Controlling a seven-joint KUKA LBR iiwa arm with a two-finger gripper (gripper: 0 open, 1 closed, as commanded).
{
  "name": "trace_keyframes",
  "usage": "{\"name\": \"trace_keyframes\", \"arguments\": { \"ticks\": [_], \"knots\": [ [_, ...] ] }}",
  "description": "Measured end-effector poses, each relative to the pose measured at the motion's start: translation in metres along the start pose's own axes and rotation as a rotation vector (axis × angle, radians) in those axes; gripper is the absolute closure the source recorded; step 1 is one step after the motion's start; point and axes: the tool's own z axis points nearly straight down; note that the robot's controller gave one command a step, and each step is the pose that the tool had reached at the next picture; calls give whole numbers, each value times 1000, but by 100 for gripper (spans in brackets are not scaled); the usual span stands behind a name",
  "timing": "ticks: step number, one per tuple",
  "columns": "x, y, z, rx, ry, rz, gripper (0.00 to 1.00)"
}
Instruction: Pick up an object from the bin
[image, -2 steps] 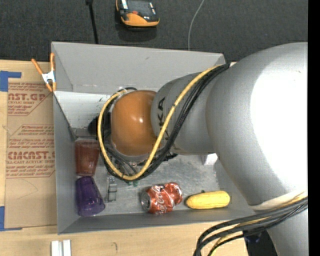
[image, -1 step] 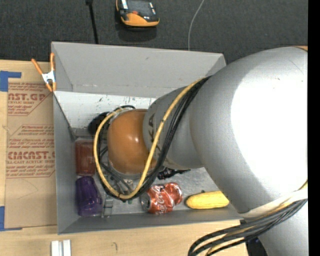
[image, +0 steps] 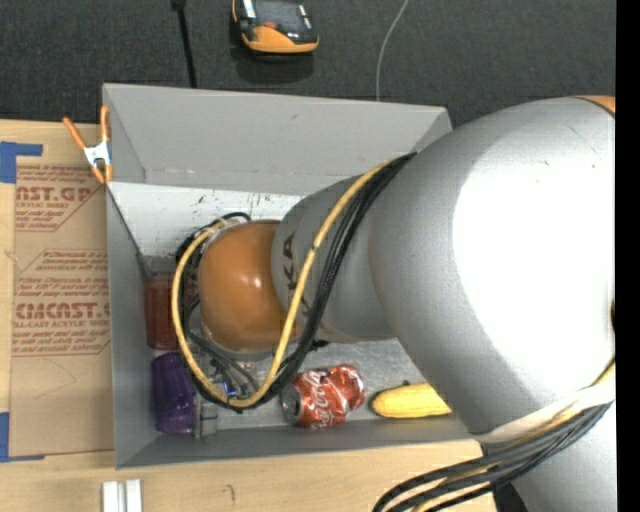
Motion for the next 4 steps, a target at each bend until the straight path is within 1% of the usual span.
{"name": "trace_keyframes", "arguments": {
  "ticks": [1, 2, 3, 4],
  "knots": [
    [-15, 4, 2, 2, 3, -209, 0],
    [-44, 18, 1, 6, 41, -4, 0],
    [-47, 20, 1, 7, 46, -5, 0],
    [-37, 8, -11, 1, 9, -179, 0]
  ]
}}
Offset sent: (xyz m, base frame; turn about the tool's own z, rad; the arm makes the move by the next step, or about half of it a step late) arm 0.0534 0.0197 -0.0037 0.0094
